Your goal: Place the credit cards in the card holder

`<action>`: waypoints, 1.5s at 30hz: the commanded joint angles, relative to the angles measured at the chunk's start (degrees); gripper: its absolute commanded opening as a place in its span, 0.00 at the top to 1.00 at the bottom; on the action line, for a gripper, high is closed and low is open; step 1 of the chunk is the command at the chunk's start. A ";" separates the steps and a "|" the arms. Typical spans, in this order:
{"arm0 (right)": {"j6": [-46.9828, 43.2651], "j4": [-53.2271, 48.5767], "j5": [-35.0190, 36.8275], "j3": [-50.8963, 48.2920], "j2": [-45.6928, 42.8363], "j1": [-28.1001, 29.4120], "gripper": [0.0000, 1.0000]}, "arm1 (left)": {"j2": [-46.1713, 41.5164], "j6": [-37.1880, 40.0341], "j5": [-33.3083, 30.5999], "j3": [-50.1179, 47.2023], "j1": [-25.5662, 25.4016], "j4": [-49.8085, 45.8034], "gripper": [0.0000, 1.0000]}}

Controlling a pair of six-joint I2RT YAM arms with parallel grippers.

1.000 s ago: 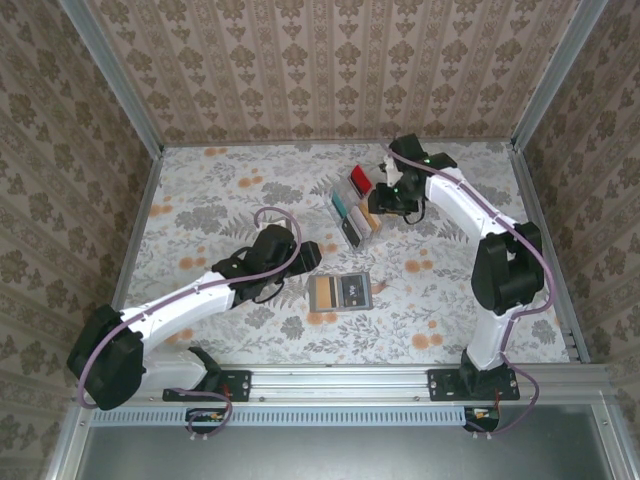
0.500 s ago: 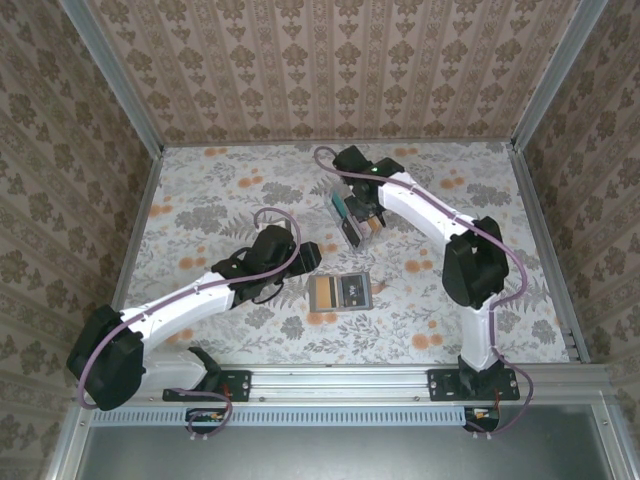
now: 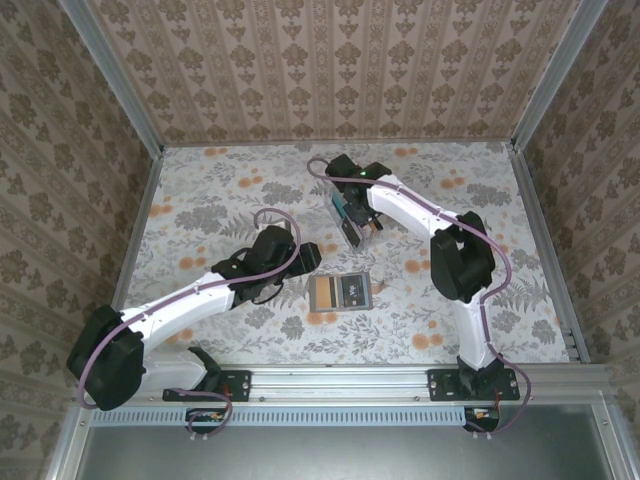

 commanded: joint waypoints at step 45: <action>0.72 0.85 8.68 -2.07 -4.12 0.15 0.91 | -1.23 -0.04 1.49 -0.87 0.46 0.32 0.25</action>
